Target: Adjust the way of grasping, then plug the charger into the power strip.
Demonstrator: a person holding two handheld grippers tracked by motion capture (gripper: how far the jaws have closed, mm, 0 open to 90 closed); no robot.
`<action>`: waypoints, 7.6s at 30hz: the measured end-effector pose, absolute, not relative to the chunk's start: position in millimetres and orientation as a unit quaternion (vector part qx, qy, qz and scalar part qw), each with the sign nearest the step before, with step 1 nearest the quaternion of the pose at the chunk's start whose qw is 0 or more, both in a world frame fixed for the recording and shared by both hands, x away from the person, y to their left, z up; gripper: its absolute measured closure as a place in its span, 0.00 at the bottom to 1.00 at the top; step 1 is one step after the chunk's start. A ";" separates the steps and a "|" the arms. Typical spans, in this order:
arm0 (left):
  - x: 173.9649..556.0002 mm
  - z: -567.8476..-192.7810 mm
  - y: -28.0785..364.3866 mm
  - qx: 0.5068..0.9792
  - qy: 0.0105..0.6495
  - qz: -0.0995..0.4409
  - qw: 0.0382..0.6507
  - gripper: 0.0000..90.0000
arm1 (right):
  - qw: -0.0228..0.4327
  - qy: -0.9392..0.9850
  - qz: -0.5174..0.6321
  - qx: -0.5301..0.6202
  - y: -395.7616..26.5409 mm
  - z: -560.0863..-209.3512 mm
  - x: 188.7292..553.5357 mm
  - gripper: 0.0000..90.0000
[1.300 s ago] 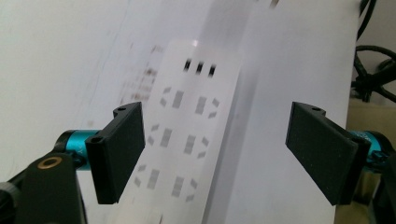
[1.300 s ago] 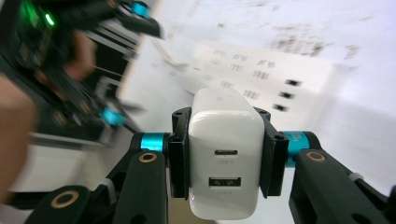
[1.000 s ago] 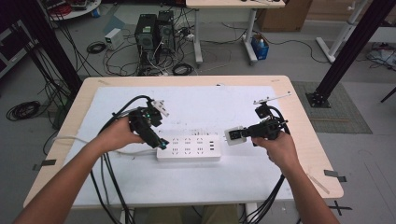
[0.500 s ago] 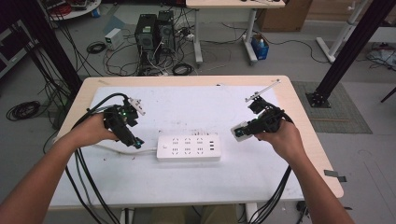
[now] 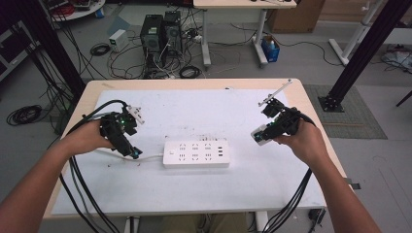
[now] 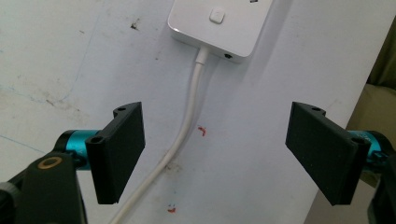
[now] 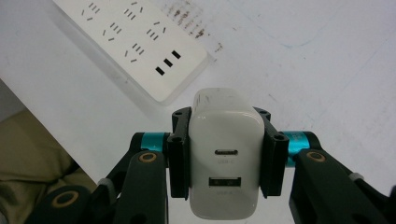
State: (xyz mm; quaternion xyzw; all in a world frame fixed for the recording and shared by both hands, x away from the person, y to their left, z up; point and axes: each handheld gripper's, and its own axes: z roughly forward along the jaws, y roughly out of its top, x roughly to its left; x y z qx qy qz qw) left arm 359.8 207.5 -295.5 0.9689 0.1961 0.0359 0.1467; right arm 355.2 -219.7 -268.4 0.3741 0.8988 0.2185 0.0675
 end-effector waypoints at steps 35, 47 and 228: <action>364.8 -317.9 236.5 0.962 0.238 0.076 0.114 0.22 | 0.063 0.945 0.176 0.269 -147.3 -270.5 392.8 0.69; 366.5 -323.5 236.1 0.965 0.223 0.080 0.110 0.22 | 0.046 0.970 0.144 0.189 -99.0 -308.0 403.2 0.69; 367.2 -317.8 227.9 0.925 0.298 0.125 0.198 0.22 | 0.168 0.867 0.253 0.394 -262.8 -295.4 348.5 0.01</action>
